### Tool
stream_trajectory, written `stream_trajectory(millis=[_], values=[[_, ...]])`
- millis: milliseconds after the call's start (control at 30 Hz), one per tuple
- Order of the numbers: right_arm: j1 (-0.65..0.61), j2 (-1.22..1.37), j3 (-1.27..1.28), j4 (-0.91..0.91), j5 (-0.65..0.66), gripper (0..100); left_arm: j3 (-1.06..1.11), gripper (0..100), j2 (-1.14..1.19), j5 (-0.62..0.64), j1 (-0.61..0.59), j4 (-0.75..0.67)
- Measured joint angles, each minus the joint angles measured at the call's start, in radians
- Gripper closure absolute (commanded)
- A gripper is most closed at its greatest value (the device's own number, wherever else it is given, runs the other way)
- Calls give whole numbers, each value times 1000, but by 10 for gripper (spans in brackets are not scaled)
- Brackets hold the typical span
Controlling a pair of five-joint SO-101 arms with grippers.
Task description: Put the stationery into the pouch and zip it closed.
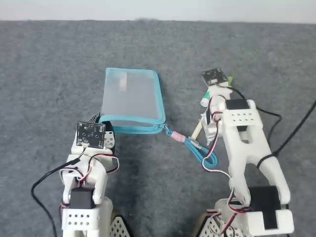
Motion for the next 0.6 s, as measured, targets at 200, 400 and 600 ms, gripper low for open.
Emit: stream_trajectory(millis=[200, 400, 600], values=[[0, 60, 17, -112, -58, 844, 0, 988, 0, 0, 5, 0], [17, 239, -84, -114, -100, 844, 0, 988, 0, 0, 5, 0], [35, 336, -147, -112, -157, 844, 0, 988, 0, 0, 5, 0]])
